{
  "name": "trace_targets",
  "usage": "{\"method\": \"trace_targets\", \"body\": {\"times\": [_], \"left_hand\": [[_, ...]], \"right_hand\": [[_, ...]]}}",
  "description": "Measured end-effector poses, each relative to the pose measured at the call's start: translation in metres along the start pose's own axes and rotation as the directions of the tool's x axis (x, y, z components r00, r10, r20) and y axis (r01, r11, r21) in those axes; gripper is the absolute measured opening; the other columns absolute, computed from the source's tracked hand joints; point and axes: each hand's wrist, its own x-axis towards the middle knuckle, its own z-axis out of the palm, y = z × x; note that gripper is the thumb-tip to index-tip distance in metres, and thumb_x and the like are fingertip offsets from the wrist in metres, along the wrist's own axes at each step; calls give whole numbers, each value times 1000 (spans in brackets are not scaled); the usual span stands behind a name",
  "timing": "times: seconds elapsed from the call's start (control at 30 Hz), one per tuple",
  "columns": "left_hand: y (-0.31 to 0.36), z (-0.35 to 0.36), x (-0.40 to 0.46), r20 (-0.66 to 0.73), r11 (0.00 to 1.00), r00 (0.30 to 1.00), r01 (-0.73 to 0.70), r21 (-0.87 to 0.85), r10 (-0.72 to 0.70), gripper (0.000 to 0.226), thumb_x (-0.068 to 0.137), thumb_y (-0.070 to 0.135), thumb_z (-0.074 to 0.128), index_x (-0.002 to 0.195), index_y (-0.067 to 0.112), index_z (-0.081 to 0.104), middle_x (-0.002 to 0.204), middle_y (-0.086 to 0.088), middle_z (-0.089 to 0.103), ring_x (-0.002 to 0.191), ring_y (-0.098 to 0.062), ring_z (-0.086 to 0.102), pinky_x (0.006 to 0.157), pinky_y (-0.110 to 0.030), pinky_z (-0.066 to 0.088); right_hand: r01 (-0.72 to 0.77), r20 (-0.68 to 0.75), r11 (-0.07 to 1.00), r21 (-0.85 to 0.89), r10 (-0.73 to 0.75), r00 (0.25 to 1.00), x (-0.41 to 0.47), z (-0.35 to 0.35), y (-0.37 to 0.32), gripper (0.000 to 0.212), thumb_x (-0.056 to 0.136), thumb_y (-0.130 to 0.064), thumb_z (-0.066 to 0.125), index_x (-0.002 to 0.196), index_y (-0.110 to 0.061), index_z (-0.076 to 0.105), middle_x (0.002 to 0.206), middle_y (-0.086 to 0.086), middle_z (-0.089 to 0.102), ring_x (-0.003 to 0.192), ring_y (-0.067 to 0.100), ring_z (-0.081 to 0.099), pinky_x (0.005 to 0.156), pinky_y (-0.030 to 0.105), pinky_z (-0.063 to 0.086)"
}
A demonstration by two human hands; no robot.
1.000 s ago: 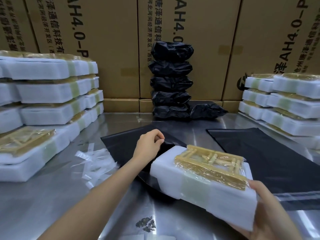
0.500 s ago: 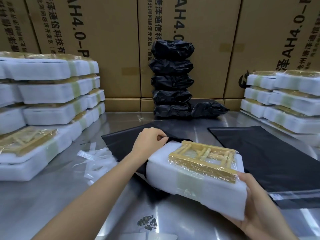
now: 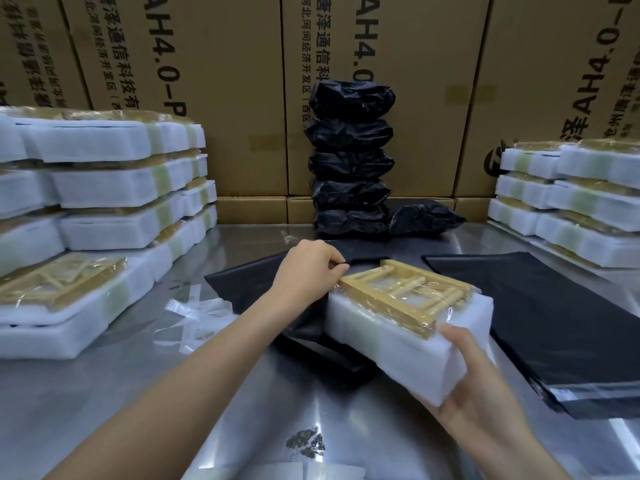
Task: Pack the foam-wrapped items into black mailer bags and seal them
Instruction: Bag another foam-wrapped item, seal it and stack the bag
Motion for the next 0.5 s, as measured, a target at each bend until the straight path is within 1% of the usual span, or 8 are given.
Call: {"method": "trace_targets", "body": {"times": [0.07, 0.13, 0.23, 0.3, 0.33, 0.4, 0.47, 0.5], "left_hand": [[7, 1, 2, -46, 999, 999, 24, -40, -26, 20, 90, 29, 61, 88, 16, 77, 79, 2, 74, 76, -13, 66, 74, -30, 55], [16, 2, 1, -54, 999, 998, -16, -39, 14, 20, 89, 29, 61, 91, 18, 77, 84, 4, 74, 79, -13, 65, 74, -30, 54], [33, 5, -6, 30, 989, 989, -145, -5, 145, 18, 87, 28, 60, 90, 23, 77, 82, 8, 71, 80, -11, 63, 74, -30, 52], [40, 1, -8, 97, 984, 979, -176, -23, 178, 17, 85, 29, 61, 89, 25, 77, 78, 9, 72, 77, -9, 63, 72, -27, 51], [41, -2, -9, 111, 983, 976, -184, -28, 186, 16, 84, 30, 61, 89, 25, 77, 76, 10, 71, 74, -8, 62, 70, -26, 51], [43, -8, -11, 103, 975, 970, -221, 12, 219, 17, 84, 29, 61, 90, 26, 76, 74, 10, 70, 73, -9, 62, 68, -25, 50], [47, -9, -12, 105, 966, 964, -250, 71, 242, 19, 86, 28, 58, 93, 26, 76, 79, 9, 71, 77, -12, 62, 69, -26, 49], [51, -7, -11, 104, 963, 963, -258, 82, 249, 19, 87, 27, 57, 91, 24, 75, 81, 8, 71, 79, -15, 62, 70, -27, 50]], "right_hand": [[14, 27, 1000, 15, -14, 1000, 1, 10, 7, 33, 83, -21, 63, 116, -23, 64, 111, 7, 72, 103, 25, 67, 76, 37, 58], [9, 40, 999, 32, -11, 999, 5, 16, 13, 37, 85, -18, 63, 122, -20, 61, 113, 8, 71, 107, 27, 65, 86, 42, 52], [-11, 20, 999, 52, 10, 1000, 12, 20, 19, 41, 85, -14, 64, 126, -15, 60, 114, 11, 70, 110, 29, 64, 92, 43, 50], [-32, 9, 997, 72, 31, 999, 17, 21, 19, 40, 85, -14, 64, 125, -11, 61, 114, 13, 69, 110, 30, 64, 99, 46, 47], [-46, 0, 996, 71, 46, 999, 19, 21, 19, 39, 85, -15, 65, 124, -9, 62, 113, 14, 70, 110, 31, 64, 101, 46, 46], [-40, -27, 996, 83, 43, 999, 23, 21, 19, 41, 84, -16, 66, 124, -7, 61, 113, 15, 69, 109, 31, 64, 98, 45, 48], [-18, -69, 995, 98, 25, 997, 28, 25, 23, 47, 82, -16, 69, 127, -7, 58, 114, 15, 69, 106, 31, 65, 87, 42, 54], [-5, -105, 997, 76, 13, 994, 31, 26, 27, 51, 79, -18, 72, 127, -8, 56, 114, 14, 69, 104, 30, 66, 81, 39, 55]]}}
